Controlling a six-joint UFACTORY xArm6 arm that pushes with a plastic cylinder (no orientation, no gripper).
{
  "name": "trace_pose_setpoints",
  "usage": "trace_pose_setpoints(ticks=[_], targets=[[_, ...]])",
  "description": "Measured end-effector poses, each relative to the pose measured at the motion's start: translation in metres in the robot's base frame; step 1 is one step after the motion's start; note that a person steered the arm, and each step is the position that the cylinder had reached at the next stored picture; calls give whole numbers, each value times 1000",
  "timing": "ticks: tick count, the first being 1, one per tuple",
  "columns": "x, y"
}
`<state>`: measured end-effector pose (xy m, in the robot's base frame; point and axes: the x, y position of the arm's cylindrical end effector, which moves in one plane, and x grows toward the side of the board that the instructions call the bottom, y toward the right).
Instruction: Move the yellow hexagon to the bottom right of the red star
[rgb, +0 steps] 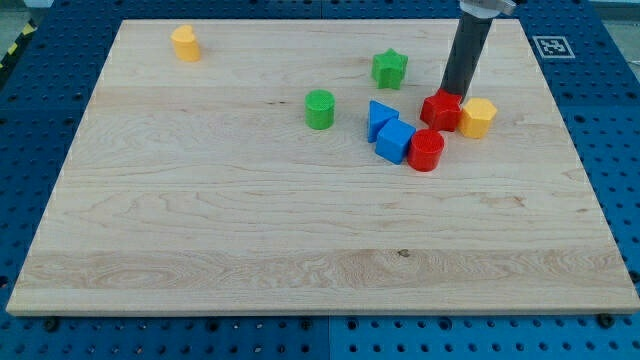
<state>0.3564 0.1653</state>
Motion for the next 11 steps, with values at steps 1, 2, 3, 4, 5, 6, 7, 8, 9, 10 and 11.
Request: trace_pose_setpoints(ticks=[1,2,3,4,5,6,7,8,9,10,11], targets=[[-24,10],[-26,24],[-9,43],[-6,46],[9,46],[18,46],[28,46],[36,46],[32,46],[-6,46],[-14,34]])
